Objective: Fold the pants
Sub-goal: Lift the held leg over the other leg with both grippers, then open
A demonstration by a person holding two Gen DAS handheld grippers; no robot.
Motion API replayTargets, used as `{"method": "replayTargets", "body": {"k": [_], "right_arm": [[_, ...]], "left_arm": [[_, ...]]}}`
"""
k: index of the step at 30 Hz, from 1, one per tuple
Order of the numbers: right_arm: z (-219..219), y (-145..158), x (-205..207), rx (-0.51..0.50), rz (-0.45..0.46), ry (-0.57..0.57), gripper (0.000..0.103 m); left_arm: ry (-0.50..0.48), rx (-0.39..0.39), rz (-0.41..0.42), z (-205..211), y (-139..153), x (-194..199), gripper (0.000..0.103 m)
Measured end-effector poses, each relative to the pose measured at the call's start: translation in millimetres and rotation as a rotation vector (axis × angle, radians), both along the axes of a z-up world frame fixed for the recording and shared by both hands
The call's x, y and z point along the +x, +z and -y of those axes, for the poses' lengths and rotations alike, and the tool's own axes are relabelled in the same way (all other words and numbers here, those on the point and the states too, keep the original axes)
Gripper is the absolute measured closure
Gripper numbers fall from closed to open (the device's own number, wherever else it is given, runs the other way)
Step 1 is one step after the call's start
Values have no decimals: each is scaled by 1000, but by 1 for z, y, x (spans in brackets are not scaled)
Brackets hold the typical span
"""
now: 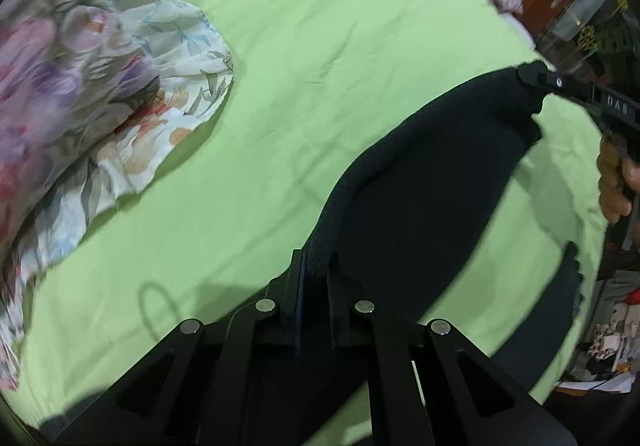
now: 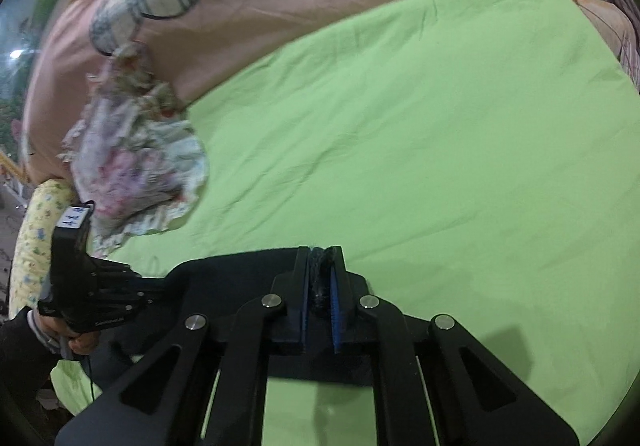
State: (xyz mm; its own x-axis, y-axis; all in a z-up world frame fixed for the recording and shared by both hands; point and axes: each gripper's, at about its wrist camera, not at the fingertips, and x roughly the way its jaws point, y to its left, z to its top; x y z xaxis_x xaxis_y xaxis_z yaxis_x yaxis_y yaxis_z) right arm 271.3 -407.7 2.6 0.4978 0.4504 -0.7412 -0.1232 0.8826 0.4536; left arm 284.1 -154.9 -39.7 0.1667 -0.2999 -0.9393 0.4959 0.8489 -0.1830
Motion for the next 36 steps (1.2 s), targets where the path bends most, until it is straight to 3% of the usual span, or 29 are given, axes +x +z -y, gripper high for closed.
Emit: {"method": "replayTargets", "body": {"k": [5, 20, 28, 36], "right_arm": [[5, 21, -45, 49, 53, 33, 94], [9, 18, -168, -13, -9, 62, 94], [9, 19, -207, -30, -9, 50, 94], [9, 7, -233, -123, -45, 51, 94]], "left_arm": [[2, -51, -11, -3, 15, -48, 96], [-17, -122, -39, -4, 22, -149, 96], [-48, -145, -58, 3, 23, -193, 96], [-73, -153, -94, 7, 10, -221, 96]]}}
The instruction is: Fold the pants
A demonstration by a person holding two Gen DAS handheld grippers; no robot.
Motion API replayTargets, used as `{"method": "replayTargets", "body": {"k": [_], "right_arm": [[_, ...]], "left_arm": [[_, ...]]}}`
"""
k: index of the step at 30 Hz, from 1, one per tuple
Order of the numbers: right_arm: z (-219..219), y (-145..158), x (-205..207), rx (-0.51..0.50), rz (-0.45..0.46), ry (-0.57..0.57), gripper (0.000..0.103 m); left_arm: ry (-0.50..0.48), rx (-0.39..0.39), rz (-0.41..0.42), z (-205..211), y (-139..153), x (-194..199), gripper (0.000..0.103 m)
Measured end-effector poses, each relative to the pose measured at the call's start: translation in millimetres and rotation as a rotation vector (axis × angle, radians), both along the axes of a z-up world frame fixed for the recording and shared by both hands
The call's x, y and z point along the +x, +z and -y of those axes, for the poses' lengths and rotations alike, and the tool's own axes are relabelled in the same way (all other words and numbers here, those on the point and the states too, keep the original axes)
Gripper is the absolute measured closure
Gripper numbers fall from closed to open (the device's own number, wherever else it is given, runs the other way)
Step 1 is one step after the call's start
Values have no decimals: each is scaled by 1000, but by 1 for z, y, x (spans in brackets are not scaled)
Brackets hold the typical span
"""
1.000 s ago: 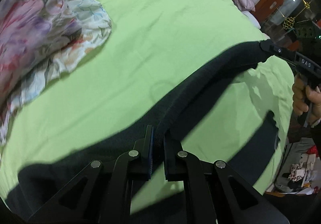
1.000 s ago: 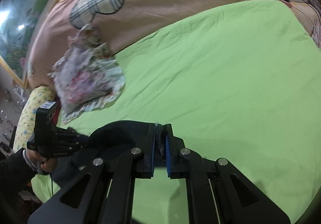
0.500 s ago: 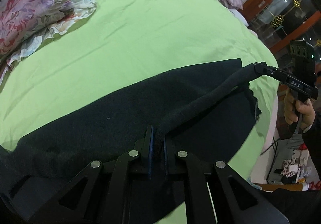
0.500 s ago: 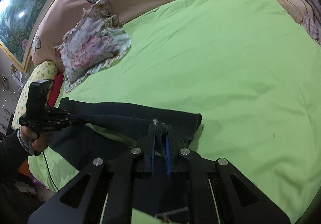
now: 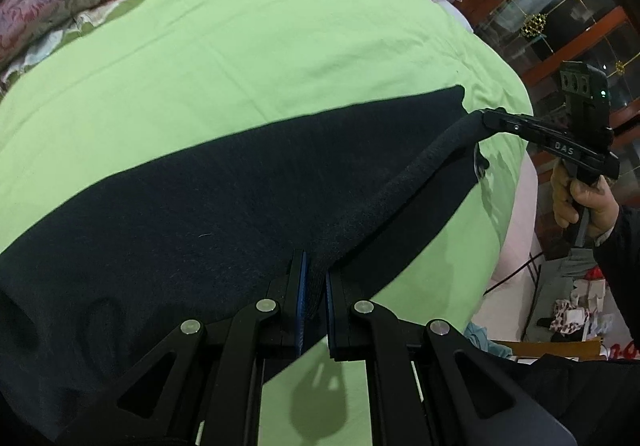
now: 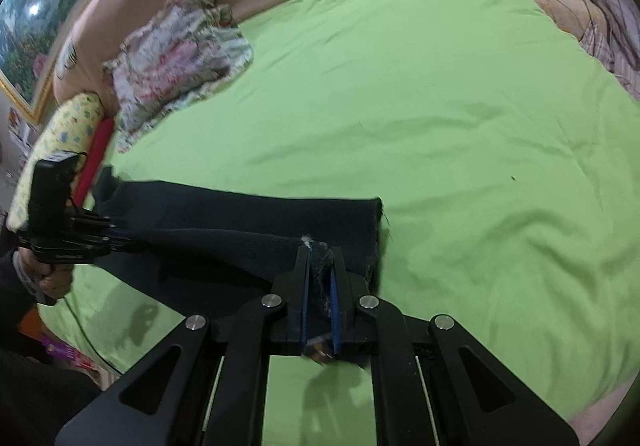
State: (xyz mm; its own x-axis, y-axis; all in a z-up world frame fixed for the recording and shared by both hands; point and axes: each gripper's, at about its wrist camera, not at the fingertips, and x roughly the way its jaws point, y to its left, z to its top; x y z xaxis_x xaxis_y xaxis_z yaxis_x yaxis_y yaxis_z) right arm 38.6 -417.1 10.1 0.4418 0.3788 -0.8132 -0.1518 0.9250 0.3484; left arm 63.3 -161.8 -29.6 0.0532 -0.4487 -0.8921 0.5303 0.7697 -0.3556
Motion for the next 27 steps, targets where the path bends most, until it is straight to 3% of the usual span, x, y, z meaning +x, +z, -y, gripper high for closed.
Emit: {"method": "replayTargets", "body": {"k": [5, 11, 16, 17, 18, 20, 22, 27], "right_arm": [[-1, -16, -5, -51, -50, -1, 94], [2, -16, -11, -80, -40, -17, 95], [-1, -33, -12, -101, -94, -7, 93], [-2, -33, -12, -108, -100, -18, 90], [-2, -31, -14, -109, -94, -30, 87], [-3, -22, -17, -106, -94, -65, 62], [0, -12, -22, -89, -67, -95, 51], [-2, 15, -36, -55, 18, -137, 51]], "left_arm": [[-3, 12, -18, 3, -11, -5, 96], [-6, 3, -19, 7, -18, -16, 96], [14, 48, -27, 10, -37, -19, 90], [20, 44, -19, 11, -36, -21, 89], [26, 37, -7, 11, -33, -22, 81], [36, 19, -1, 8, -26, -25, 64], [66, 2, 28, 2, -18, -30, 52], [160, -22, 41, -21, -4, -38, 50]]}}
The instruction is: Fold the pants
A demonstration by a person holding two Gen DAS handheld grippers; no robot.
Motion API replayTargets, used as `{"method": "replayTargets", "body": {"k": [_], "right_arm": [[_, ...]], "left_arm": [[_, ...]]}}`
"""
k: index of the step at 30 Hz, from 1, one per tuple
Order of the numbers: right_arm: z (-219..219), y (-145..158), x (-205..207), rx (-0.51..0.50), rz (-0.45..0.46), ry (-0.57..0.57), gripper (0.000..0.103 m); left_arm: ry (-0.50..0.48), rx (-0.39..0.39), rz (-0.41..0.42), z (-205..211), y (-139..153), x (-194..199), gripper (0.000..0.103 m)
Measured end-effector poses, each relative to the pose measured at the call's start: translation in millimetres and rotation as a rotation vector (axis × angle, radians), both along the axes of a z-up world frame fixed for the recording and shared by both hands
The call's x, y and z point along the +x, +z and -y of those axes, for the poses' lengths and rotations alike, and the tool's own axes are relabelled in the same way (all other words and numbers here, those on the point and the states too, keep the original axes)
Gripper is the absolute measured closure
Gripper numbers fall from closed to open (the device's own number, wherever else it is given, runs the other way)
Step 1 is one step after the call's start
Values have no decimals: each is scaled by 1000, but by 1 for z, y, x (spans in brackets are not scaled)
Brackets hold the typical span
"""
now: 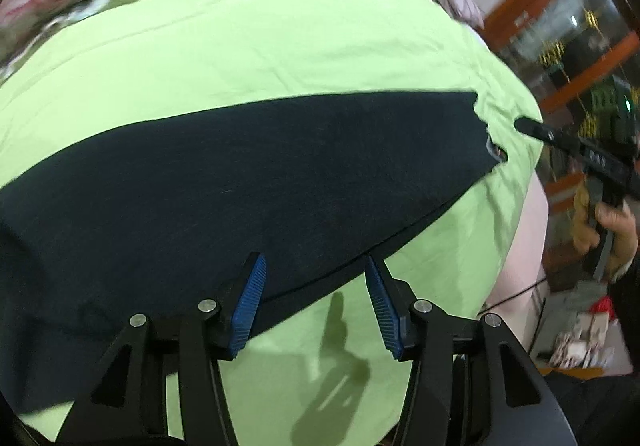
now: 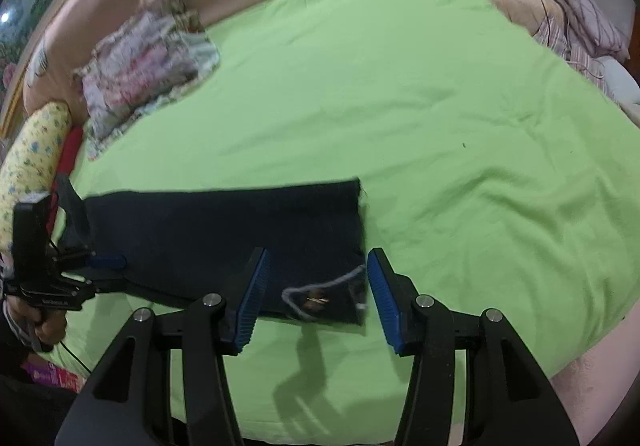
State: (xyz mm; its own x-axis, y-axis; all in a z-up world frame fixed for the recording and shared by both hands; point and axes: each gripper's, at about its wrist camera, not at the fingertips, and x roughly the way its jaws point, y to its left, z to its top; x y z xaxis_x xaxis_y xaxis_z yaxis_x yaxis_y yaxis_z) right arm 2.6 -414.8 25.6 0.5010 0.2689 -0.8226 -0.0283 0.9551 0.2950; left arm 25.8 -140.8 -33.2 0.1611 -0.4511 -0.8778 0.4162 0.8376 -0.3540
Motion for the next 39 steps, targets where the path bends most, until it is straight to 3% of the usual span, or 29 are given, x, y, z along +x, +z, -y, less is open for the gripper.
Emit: {"method": "replayTargets", "body": {"k": [8, 13, 17, 22, 39], "right_arm": [[-60, 20, 10, 91, 51, 97, 51], [-110, 21, 17, 125, 53, 202, 51], [-154, 19, 27, 148, 43, 293, 51], [-203, 19, 34, 161, 39, 408, 51], [-332, 10, 48, 160, 31, 732, 51]], "left_arm": [[326, 11, 37, -83, 27, 3, 50], [571, 40, 38, -149, 41, 12, 40], [702, 37, 18, -193, 48, 24, 39], [806, 53, 1, -236, 56, 42, 38], [1006, 124, -48, -267, 48, 84, 34]]}}
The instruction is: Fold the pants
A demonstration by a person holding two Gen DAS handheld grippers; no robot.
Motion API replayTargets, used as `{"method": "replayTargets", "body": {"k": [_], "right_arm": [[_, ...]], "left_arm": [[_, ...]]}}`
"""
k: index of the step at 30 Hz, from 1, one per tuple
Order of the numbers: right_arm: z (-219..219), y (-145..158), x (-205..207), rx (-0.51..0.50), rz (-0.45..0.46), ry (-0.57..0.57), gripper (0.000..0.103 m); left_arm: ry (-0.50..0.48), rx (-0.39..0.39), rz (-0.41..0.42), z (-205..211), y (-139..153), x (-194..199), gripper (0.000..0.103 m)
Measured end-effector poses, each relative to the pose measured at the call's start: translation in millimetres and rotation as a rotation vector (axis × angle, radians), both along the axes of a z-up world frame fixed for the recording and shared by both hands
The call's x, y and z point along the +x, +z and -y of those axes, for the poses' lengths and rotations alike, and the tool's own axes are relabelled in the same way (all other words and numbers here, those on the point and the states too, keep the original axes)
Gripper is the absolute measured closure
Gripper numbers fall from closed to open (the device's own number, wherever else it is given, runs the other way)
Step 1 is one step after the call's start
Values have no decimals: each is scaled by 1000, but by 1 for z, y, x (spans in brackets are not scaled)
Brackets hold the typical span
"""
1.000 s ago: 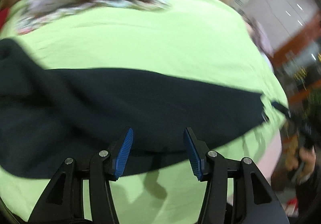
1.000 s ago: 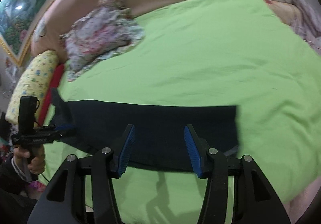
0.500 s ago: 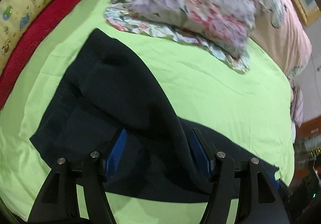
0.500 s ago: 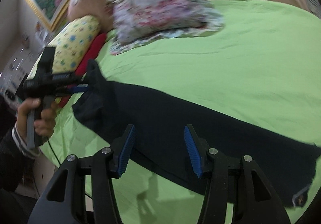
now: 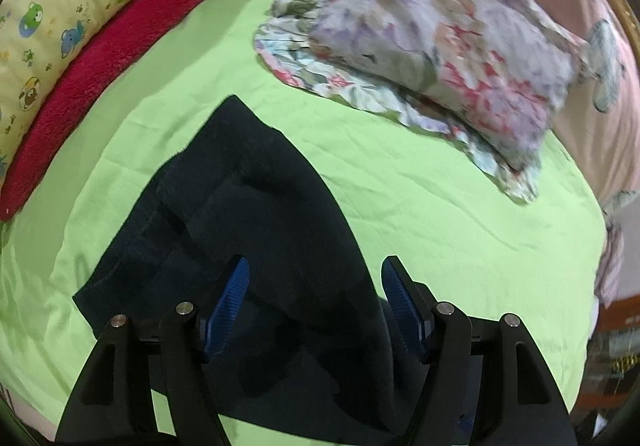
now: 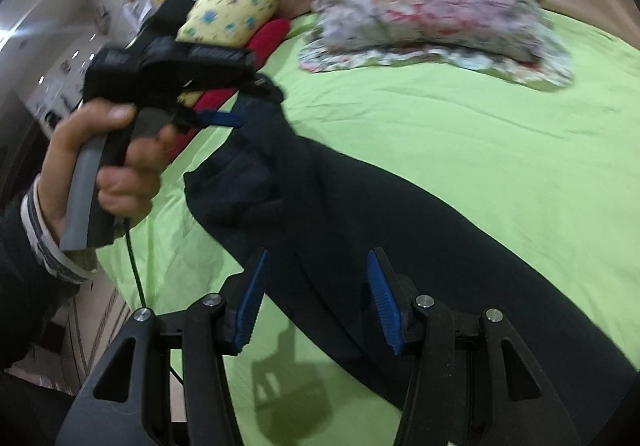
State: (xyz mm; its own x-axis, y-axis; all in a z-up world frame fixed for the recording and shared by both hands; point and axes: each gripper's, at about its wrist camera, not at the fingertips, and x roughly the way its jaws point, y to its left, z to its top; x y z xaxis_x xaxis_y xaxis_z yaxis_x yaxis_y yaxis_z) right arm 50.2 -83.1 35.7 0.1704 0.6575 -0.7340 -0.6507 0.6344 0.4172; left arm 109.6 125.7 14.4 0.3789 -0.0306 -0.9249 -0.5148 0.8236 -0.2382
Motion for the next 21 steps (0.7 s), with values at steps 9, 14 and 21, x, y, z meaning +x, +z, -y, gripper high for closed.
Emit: {"method": "replayTargets", "body": {"k": [9, 14, 21], "right_arm": [[-57, -32, 12, -76, -1, 118, 54], [-62, -33, 10, -70, 6, 167, 95], [-51, -12, 2, -29, 19, 174, 97]], "left_arm": [[51, 19, -42, -14, -15, 14, 66], [37, -26, -20, -18, -20, 5, 95], [26, -80, 77, -26, -2, -34, 96]]}}
